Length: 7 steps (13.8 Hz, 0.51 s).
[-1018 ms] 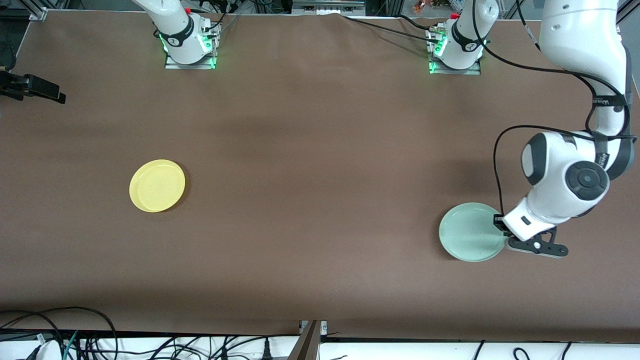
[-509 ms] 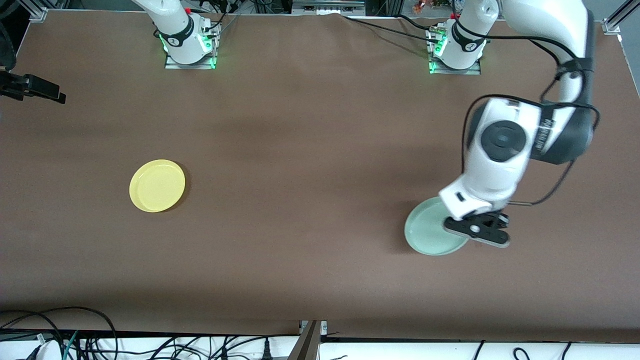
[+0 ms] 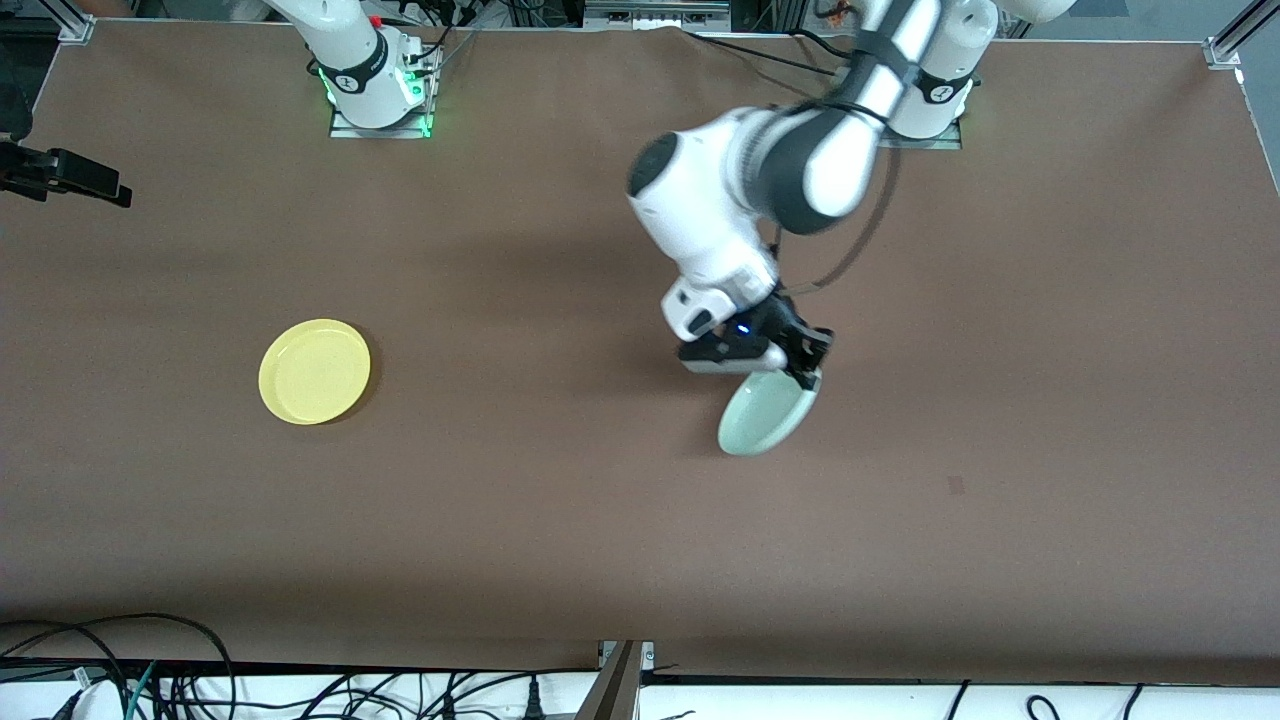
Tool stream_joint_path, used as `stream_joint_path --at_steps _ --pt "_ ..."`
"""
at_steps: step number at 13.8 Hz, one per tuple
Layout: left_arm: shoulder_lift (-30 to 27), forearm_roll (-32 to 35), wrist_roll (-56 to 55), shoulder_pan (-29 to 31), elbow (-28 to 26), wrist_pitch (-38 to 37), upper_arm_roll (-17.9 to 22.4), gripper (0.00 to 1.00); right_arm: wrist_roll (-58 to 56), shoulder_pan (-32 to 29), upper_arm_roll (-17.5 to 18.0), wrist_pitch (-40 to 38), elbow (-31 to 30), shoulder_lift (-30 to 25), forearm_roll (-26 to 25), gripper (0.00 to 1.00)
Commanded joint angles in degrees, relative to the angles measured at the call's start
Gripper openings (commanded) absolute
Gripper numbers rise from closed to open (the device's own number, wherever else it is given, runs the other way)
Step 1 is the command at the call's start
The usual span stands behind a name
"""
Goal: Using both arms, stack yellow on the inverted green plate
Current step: 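Lift the green plate by its rim with the left gripper, tilting it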
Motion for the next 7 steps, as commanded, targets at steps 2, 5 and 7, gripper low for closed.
stream_joint_path --at_steps 2,5,7 --pt "9.9 7.7 -8.6 -9.2 9.9 -11.6 1.4 0.0 -0.1 -0.1 0.0 -1.1 1.3 0.4 0.4 1.0" --pt "15.7 14.2 -15.6 -13.7 11.0 -15.9 1.6 0.0 -0.1 -0.1 0.0 -1.1 1.3 0.4 0.4 1.0" --pt "17.3 16.4 -16.2 -15.4 11.0 -16.7 1.7 0.0 -0.1 -0.1 0.0 -1.1 1.3 0.4 0.4 1.0"
